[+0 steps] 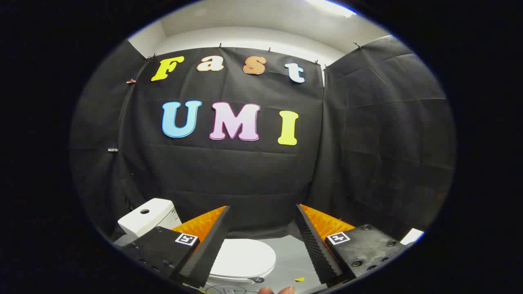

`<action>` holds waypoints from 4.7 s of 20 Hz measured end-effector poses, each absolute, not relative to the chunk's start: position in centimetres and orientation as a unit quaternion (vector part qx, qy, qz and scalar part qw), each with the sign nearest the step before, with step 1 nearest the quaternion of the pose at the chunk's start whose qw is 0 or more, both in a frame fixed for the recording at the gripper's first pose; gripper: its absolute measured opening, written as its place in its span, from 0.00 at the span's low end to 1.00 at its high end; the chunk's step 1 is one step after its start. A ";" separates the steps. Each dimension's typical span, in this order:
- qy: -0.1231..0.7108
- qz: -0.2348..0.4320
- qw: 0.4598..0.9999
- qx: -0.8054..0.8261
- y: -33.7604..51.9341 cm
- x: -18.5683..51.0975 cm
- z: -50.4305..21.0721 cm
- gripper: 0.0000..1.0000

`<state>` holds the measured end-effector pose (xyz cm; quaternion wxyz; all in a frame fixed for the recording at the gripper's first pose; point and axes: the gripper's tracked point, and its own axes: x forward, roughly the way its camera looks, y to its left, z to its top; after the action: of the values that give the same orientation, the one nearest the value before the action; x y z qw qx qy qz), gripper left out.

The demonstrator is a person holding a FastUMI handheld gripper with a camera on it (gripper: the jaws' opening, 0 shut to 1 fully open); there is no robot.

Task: Open the toilet lid.

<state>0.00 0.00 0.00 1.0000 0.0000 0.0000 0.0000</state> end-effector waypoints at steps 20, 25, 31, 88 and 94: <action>-0.052 0.012 0.999 -0.010 2.7 -1.1 2.6 0.98; -0.031 0.022 0.999 -0.021 3.7 1.4 -0.1 0.98; -0.006 0.042 0.999 0.003 4.8 4.1 -4.8 0.98; 0.428 0.071 0.723 0.537 1.8 6.7 -55.2 0.39; 0.401 0.079 0.720 0.561 2.9 8.0 -55.3 0.22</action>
<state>7.99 2.93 -55.28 0.7197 0.5614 0.4006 0.0795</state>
